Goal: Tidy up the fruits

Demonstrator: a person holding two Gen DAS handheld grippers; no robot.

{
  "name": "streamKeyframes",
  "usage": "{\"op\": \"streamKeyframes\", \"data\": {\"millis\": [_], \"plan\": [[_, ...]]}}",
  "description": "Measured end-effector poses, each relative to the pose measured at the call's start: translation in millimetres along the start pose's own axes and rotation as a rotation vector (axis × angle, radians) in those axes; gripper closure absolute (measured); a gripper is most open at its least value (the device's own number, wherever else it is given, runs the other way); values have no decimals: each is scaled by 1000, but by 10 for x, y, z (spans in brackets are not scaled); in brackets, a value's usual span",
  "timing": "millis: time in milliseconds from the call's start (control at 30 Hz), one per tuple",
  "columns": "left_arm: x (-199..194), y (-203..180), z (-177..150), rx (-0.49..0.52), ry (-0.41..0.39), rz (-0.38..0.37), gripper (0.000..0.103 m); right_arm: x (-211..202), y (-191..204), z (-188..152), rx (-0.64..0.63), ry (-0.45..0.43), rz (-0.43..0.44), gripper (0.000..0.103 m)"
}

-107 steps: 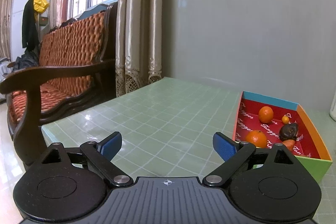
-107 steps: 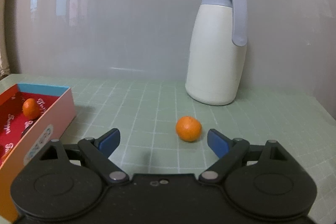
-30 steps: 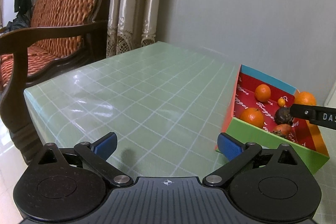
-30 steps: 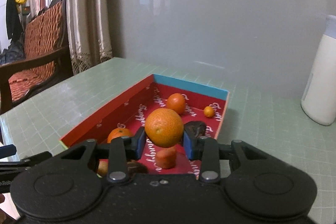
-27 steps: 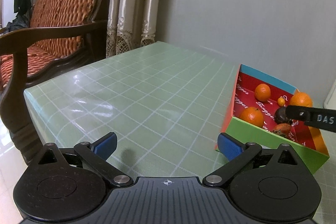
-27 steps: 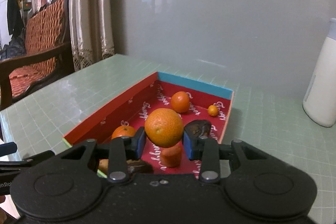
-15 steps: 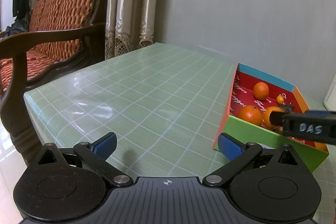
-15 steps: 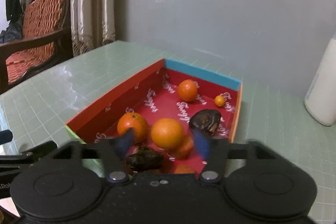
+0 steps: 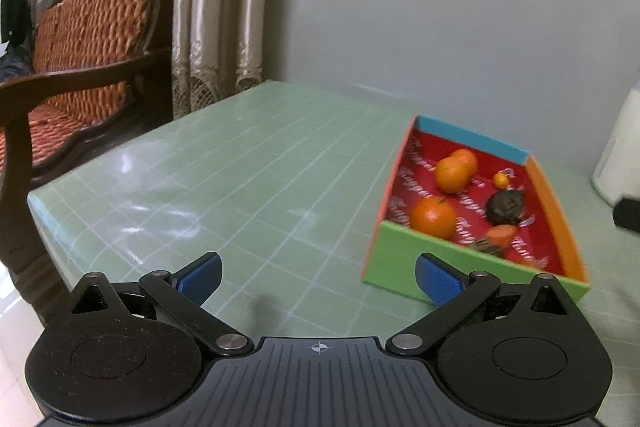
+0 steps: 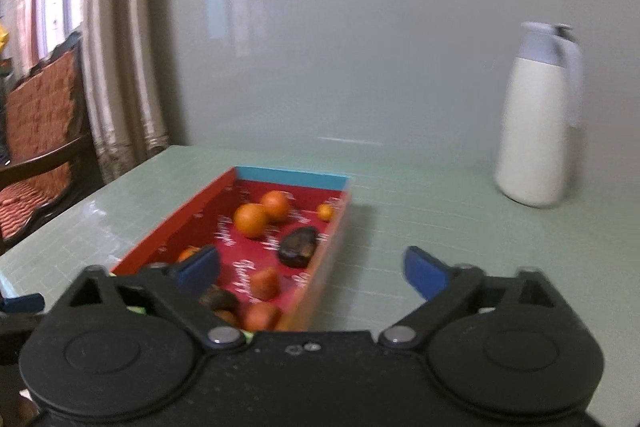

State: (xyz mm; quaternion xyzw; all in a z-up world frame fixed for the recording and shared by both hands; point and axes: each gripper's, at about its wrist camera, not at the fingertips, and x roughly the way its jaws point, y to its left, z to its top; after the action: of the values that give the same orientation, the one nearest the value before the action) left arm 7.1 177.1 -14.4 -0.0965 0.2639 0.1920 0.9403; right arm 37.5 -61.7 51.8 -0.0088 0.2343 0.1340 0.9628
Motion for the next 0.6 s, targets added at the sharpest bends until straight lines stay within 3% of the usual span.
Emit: {"op": "streamKeyframes", "data": {"millis": [200, 600], "plan": [[-344, -299, 110, 89, -43, -45, 0, -312, -148, -104, 26, -12, -71, 0], [-861, -588, 85, 146, -87, -109, 0, -719, -271, -234, 28, -39, -163, 0]]}}
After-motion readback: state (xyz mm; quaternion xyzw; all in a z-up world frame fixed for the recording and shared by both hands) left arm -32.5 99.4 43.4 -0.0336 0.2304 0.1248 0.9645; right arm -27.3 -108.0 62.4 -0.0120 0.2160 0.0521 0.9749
